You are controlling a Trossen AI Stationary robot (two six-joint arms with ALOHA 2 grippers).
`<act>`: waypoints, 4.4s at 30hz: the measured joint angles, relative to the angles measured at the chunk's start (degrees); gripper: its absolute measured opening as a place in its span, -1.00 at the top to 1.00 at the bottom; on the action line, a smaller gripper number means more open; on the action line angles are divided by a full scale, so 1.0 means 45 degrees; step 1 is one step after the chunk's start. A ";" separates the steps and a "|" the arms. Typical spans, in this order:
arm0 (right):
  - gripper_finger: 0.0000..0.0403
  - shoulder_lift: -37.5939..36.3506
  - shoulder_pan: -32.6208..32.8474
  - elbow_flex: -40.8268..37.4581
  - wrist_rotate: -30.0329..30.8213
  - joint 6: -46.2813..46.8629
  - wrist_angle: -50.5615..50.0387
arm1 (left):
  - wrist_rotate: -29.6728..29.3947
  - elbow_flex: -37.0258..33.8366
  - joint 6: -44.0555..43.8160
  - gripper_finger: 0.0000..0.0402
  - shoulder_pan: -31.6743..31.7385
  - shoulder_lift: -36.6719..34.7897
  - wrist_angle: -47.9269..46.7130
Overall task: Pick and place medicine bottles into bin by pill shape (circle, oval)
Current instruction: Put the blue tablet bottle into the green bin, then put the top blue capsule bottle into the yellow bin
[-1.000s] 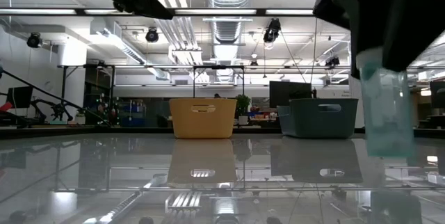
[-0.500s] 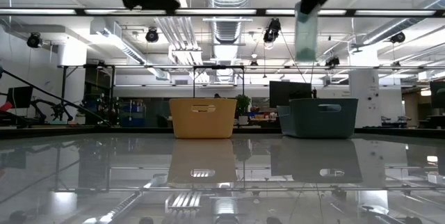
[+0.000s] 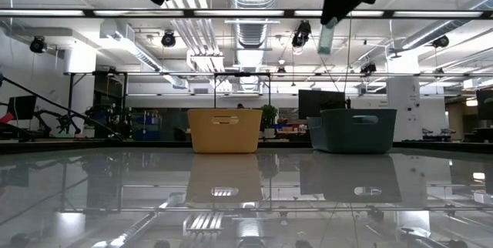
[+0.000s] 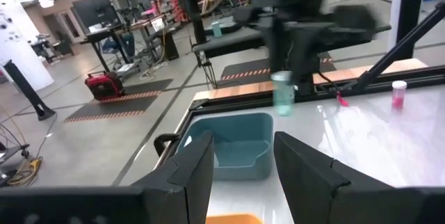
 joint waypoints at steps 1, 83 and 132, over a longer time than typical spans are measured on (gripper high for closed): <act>0.43 -0.0221 -0.0357 -0.0235 -0.0088 -0.0157 -0.0010 | 0.0003 0.0000 0.0002 0.33 0.0000 0.0000 0.0013; 0.30 0.1835 -0.9686 -0.5052 -0.4083 -0.7749 0.5276 | -0.0036 -0.0034 0.0254 0.33 0.0005 0.0000 0.0232; 0.44 -0.5702 -0.1425 -0.9136 -0.1397 -0.9866 1.4021 | -0.0011 -0.1834 -1.0159 0.33 -0.3318 0.0040 0.0412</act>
